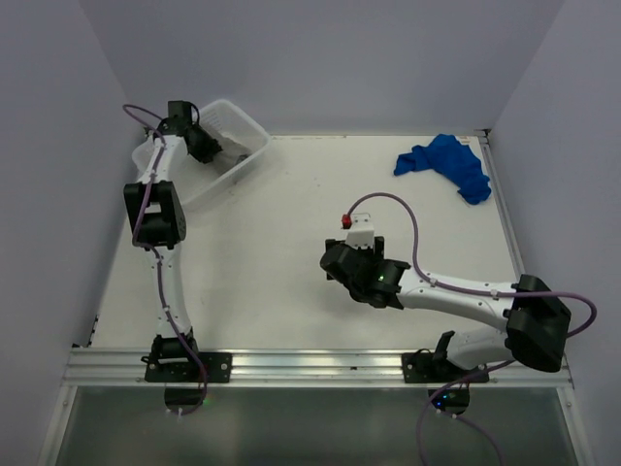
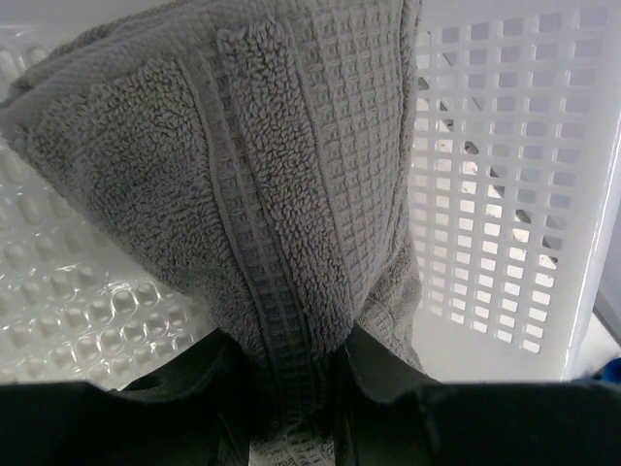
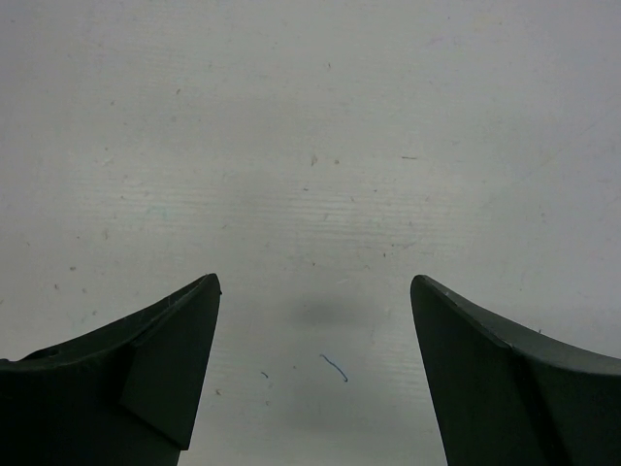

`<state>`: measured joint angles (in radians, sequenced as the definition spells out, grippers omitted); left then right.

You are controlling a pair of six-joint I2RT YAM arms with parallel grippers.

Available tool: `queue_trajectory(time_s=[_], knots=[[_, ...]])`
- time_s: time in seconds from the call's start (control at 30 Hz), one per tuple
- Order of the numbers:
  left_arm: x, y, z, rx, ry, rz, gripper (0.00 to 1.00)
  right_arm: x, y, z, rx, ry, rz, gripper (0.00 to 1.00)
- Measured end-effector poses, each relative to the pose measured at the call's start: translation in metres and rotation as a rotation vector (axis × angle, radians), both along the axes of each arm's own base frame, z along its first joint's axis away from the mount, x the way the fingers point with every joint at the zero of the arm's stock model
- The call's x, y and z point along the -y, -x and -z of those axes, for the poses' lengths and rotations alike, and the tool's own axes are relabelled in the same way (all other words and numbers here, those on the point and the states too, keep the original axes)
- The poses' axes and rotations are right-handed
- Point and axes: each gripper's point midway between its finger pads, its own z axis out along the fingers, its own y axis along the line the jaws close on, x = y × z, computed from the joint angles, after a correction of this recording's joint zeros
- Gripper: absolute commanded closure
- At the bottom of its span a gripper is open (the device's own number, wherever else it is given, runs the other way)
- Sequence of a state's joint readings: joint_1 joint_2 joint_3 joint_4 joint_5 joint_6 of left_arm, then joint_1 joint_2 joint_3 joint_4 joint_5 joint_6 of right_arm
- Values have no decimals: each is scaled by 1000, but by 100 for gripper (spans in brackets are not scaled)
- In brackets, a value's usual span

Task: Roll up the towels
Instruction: Place the rolled towel into the container

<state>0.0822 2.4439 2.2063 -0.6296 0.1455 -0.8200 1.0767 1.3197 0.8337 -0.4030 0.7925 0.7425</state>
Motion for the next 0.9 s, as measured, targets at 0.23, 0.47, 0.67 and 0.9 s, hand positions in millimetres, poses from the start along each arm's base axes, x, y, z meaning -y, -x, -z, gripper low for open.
queue_trajectory(time_s=[0.23,0.47,0.67,0.9], knots=[[5,-17,0,59,40,-5,55,-16,-2,23,-68,-2,-31,17],[7,-25,0,93,51,6,28,-22,-7,26,-83,-30,-35,17],[9,-28,-4,114,57,21,11,-23,-9,24,-84,-38,-32,18],[10,-26,-9,122,36,60,0,-25,-8,20,-85,-54,-39,16]])
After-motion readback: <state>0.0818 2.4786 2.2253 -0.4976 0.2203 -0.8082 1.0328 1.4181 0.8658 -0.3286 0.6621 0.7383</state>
